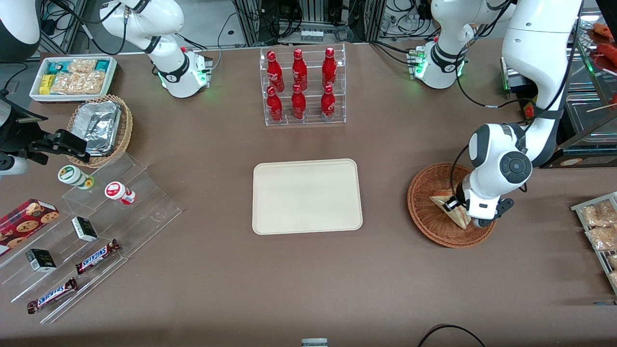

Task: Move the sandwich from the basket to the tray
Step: 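Lift the sandwich and carry it with the left gripper over the tray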

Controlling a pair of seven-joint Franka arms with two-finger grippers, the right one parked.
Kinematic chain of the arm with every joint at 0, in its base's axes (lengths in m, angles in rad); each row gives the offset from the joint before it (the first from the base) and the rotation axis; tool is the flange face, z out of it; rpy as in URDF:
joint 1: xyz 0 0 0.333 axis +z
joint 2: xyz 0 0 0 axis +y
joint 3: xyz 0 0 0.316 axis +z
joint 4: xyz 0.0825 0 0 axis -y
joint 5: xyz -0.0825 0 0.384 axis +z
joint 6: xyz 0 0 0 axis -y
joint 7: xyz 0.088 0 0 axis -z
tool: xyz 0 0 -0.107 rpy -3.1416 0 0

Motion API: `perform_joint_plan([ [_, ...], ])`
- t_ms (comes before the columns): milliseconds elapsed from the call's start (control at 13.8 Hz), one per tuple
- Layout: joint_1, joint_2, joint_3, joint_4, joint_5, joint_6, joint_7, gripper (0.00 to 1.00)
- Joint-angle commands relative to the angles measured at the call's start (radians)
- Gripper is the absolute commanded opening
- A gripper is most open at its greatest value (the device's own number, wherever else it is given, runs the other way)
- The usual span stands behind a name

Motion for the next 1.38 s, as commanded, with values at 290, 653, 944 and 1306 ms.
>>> perform_joint_plan([
  [290,-0.101,-0.078,-0.016,0.303,0.052,-0.457,-0.037,0.0],
  [653,-0.302,-0.044,-0.017,0.457,0.043,-0.508,-0.052,0.0],
  [944,-0.457,0.026,-0.017,0.513,0.04,-0.5,-0.054,0.0],
  [1306,-0.549,0.178,-0.049,0.65,-0.006,-0.486,-0.054,0.0],
])
